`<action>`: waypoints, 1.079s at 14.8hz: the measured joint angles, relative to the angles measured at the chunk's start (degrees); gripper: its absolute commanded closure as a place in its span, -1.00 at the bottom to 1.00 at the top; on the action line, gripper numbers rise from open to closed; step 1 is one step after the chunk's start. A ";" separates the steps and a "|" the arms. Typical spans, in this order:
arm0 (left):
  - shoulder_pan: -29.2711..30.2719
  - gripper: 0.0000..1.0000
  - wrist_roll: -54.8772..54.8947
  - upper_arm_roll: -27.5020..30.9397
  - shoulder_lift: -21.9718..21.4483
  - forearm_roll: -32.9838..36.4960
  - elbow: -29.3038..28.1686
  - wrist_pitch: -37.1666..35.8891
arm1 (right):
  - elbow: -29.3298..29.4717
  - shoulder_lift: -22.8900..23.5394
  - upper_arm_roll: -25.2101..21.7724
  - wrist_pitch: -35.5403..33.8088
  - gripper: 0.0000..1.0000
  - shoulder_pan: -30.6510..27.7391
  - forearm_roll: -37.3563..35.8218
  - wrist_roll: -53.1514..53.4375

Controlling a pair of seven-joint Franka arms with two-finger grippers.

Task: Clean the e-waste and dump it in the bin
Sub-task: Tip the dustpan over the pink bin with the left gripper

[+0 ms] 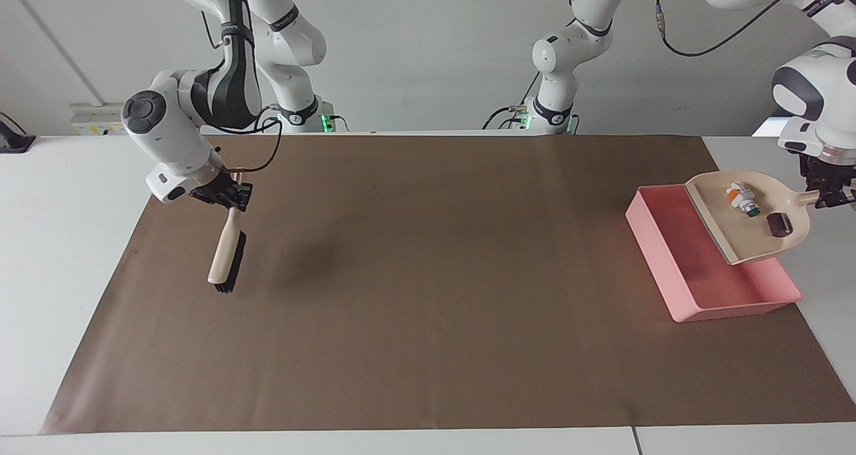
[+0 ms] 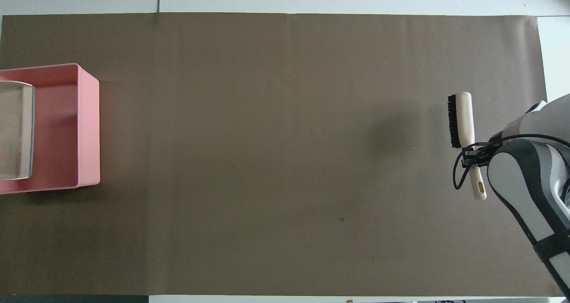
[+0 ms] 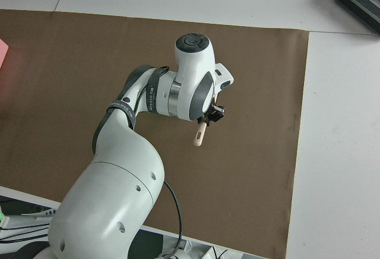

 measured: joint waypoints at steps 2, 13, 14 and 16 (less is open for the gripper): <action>-1.16 1.00 -6.99 -0.15 0.10 7.83 -0.37 -0.26 | -1.40 0.00 0.03 1.74 1.00 -0.26 0.00 -0.47; -7.54 1.00 -15.64 -0.37 -0.19 27.58 -1.78 -12.55 | -5.42 -0.16 0.14 5.77 0.90 -1.31 0.00 -3.92; -8.13 1.00 -16.04 -0.36 -0.39 28.06 -1.41 -14.09 | -5.73 -0.21 0.17 6.00 0.89 -1.31 0.00 -3.92; -9.76 1.00 -18.63 -0.39 -0.82 30.54 -1.08 -17.58 | -6.21 -0.23 0.17 6.69 0.83 -1.31 0.00 -3.92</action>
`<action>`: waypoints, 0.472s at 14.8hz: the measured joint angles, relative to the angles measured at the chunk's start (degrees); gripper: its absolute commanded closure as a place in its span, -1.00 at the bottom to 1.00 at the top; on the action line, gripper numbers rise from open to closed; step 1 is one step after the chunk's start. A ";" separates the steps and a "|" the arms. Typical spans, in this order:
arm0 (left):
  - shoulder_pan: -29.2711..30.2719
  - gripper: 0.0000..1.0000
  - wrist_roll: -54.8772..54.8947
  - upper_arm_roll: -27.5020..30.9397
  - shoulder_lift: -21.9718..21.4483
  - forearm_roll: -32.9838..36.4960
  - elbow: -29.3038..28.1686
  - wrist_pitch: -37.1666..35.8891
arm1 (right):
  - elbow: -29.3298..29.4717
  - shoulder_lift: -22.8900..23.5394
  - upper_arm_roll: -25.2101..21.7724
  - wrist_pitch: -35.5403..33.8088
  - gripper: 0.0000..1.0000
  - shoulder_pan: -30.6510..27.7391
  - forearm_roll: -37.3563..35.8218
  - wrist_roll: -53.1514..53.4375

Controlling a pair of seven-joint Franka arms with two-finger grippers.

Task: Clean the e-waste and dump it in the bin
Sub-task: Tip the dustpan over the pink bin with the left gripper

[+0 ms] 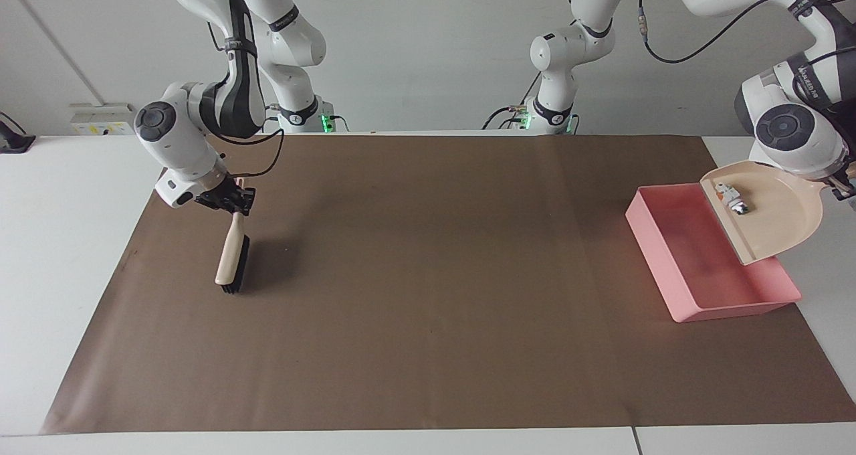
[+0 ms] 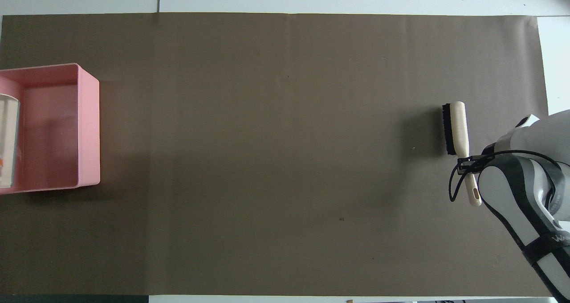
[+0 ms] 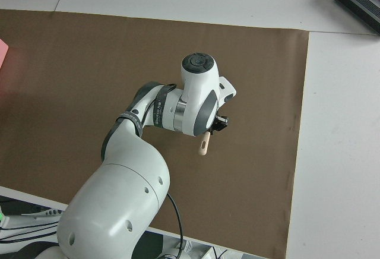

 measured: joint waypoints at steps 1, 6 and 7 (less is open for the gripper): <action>-0.82 1.00 -1.20 -0.02 -0.15 0.96 0.01 -1.29 | -0.17 0.00 0.00 0.13 0.80 0.00 0.00 -0.02; -2.86 1.00 -2.91 -0.05 -0.97 4.24 0.04 -4.59 | -0.99 -0.18 0.00 0.52 0.75 -0.06 0.00 -2.85; -3.32 1.00 -2.93 -0.05 -1.11 4.97 0.11 -5.19 | -1.04 -0.23 0.00 0.53 0.73 -0.06 0.00 -3.00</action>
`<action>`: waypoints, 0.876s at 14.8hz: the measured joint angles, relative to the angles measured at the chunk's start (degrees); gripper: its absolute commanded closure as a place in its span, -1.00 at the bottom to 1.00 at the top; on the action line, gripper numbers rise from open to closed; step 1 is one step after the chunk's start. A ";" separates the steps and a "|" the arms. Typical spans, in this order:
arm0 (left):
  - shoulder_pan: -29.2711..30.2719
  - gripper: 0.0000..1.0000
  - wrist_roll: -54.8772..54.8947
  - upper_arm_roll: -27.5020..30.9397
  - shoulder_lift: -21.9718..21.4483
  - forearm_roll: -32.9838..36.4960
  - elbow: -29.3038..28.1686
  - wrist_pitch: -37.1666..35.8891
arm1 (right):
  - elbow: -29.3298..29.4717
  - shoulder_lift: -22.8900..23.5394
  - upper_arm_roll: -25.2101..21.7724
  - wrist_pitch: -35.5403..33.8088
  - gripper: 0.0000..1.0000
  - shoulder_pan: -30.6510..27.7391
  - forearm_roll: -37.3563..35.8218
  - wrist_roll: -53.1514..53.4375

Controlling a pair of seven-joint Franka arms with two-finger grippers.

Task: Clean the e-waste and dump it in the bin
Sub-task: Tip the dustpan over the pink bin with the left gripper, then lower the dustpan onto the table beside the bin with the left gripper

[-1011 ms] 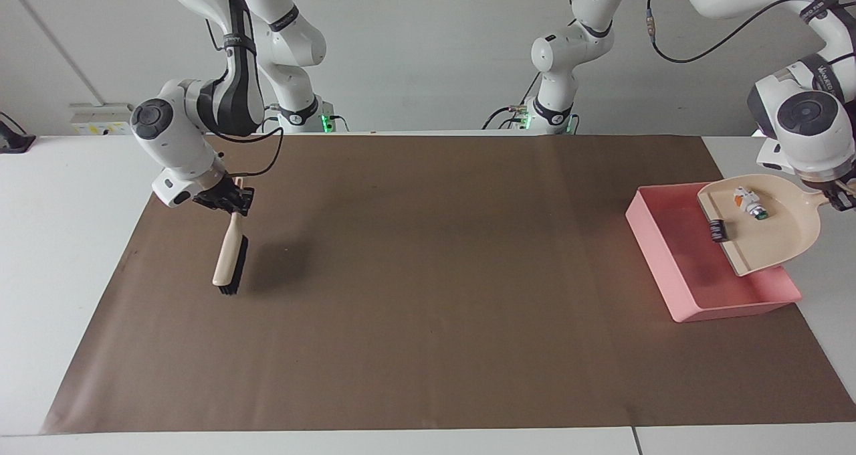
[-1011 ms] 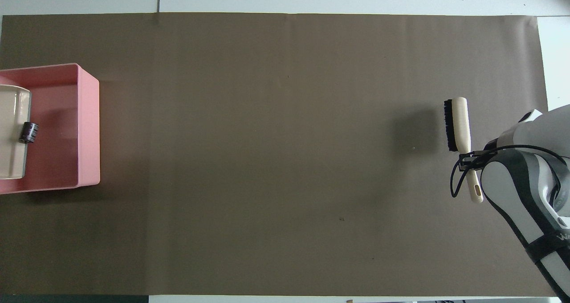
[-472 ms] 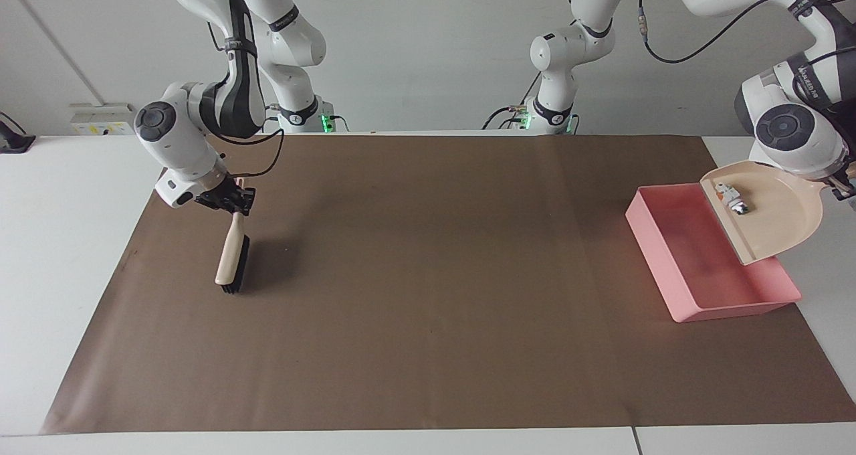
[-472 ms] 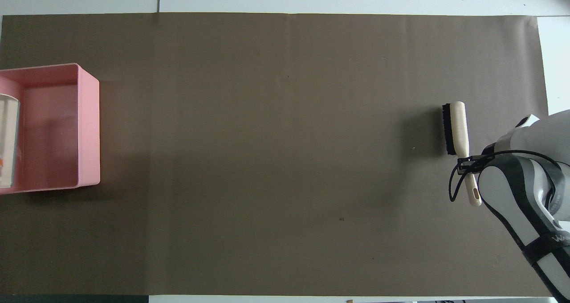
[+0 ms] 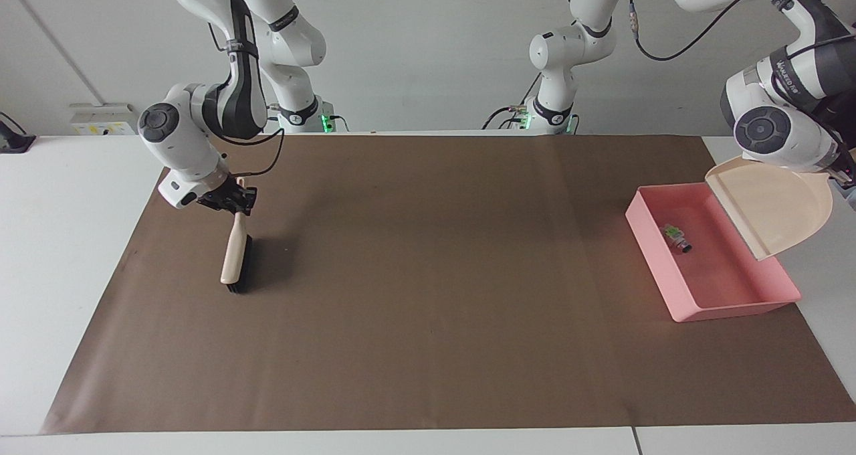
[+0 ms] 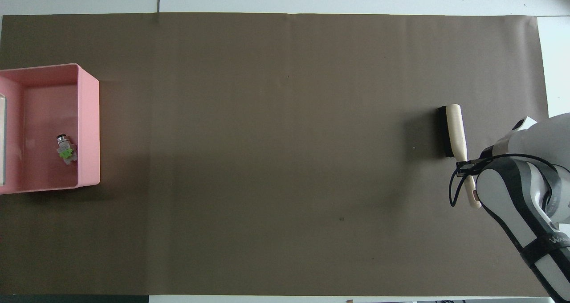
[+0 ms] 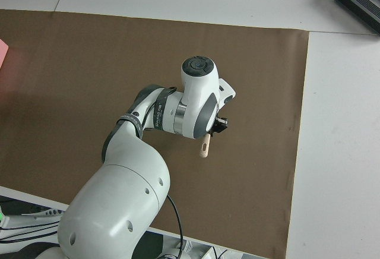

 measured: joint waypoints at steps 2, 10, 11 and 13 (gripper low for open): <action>-0.41 1.00 0.87 -0.10 -0.94 0.30 0.60 -0.36 | -0.03 -0.04 0.00 0.00 0.36 0.00 0.00 -0.12; -4.46 0.96 5.20 -0.42 -6.37 -22.37 0.42 -0.36 | 0.51 -0.29 0.00 -0.28 -1.00 -0.13 0.00 -0.16; -6.10 0.95 5.19 -0.50 -6.39 -24.52 -0.15 -0.37 | 1.35 -0.34 0.00 -1.36 -1.00 -0.15 0.00 -0.16; -10.40 0.94 5.13 -0.67 -6.64 -27.77 -2.46 -0.26 | 4.58 -0.56 0.00 -4.67 -1.00 -0.17 0.00 -0.16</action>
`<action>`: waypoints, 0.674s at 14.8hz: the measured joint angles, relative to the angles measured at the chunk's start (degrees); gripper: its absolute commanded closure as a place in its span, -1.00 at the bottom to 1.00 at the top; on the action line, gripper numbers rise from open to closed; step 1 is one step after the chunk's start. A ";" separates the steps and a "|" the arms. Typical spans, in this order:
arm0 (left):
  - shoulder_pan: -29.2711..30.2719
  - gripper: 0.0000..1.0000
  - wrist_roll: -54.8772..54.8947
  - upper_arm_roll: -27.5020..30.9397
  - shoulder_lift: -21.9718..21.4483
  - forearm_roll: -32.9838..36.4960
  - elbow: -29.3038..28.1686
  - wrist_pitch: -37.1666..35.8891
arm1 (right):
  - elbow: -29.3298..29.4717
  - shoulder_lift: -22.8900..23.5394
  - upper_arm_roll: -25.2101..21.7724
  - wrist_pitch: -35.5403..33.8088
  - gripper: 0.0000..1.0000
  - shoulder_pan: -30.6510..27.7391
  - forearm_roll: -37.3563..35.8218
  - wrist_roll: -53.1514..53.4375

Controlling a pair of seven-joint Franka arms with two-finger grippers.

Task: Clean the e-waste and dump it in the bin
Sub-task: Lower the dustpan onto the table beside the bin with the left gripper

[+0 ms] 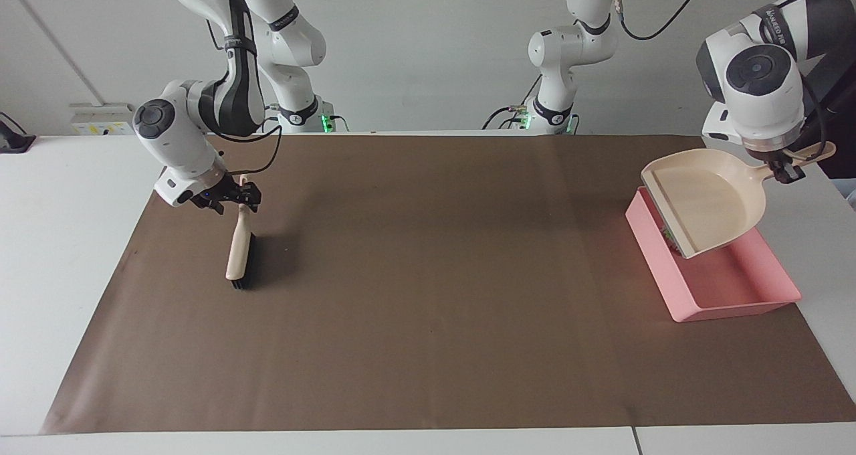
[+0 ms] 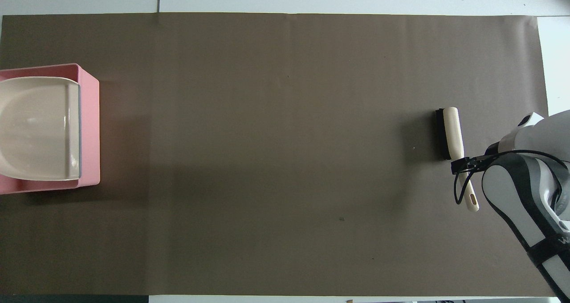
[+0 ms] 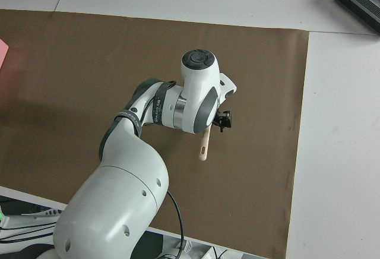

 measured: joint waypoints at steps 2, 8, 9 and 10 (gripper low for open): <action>-5.12 0.96 -1.11 -0.24 -0.45 -2.91 -3.67 1.25 | 3.93 -0.74 0.00 -2.12 -1.00 -0.08 0.00 0.00; -14.33 1.00 -13.48 -0.38 -0.44 -6.67 -14.46 7.85 | 13.73 -3.64 0.39 -4.26 -1.00 -1.78 0.00 0.47; -15.01 1.00 -14.27 -0.35 -0.37 -7.39 -15.84 8.94 | 16.17 -3.77 0.82 -6.75 -1.00 -1.48 0.00 2.99; -15.54 1.00 -14.70 -0.37 -0.25 -8.09 -16.91 9.64 | 19.13 -3.58 1.07 -10.07 -1.00 -0.73 0.00 6.99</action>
